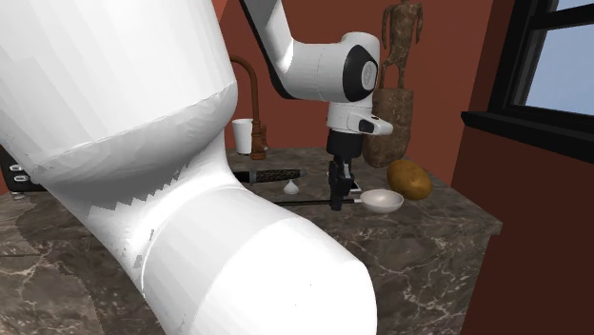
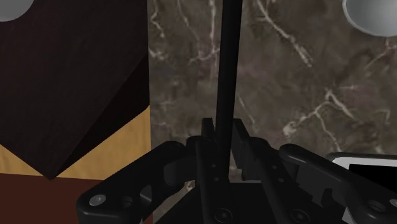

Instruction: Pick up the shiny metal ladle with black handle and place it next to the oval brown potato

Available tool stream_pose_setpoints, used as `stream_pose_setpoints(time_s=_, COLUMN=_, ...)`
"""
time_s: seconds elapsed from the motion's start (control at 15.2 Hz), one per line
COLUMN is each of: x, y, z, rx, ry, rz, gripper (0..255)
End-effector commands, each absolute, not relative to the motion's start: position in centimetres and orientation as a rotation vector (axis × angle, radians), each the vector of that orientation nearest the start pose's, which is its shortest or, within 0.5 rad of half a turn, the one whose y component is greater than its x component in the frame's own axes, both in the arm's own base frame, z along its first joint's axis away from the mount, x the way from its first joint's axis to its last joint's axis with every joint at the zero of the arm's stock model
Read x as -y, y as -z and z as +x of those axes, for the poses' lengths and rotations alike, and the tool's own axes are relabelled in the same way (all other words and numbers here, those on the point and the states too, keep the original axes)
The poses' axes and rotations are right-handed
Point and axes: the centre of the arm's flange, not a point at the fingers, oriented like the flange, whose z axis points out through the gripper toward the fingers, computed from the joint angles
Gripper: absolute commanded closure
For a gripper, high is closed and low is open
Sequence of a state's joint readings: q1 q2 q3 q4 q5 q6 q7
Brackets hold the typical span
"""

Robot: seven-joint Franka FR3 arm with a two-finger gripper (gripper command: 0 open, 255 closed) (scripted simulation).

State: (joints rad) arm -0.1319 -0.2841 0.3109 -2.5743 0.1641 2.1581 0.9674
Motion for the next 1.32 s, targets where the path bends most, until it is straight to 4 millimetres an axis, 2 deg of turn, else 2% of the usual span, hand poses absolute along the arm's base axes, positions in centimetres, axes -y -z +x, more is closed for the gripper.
stream_pose_setpoints(time_s=0.0, x=-7.5, y=-34.5, z=40.0, rx=-1.390, ry=-0.226, rz=-2.851, gripper=255)
stream_pose_setpoints(time_s=0.07, x=-7.5, y=-34.5, z=40.0, rx=-1.390, ry=-0.226, rz=-2.851, gripper=255)
stream_pose_setpoints(time_s=0.13, x=-7.5, y=-34.5, z=40.1, rx=-1.390, ry=-0.226, rz=-2.851, gripper=0)
stream_pose_setpoints(time_s=0.46, x=-7.5, y=-34.5, z=40.1, rx=-1.390, ry=-0.226, rz=-2.851, gripper=0)
stream_pose_setpoints(time_s=0.73, x=-7.4, y=-39.5, z=40.8, rx=-1.390, ry=-0.226, rz=-2.851, gripper=0)
stream_pose_setpoints(time_s=1.25, x=-7.4, y=-39.5, z=40.8, rx=-1.390, ry=-0.226, rz=-2.851, gripper=0)
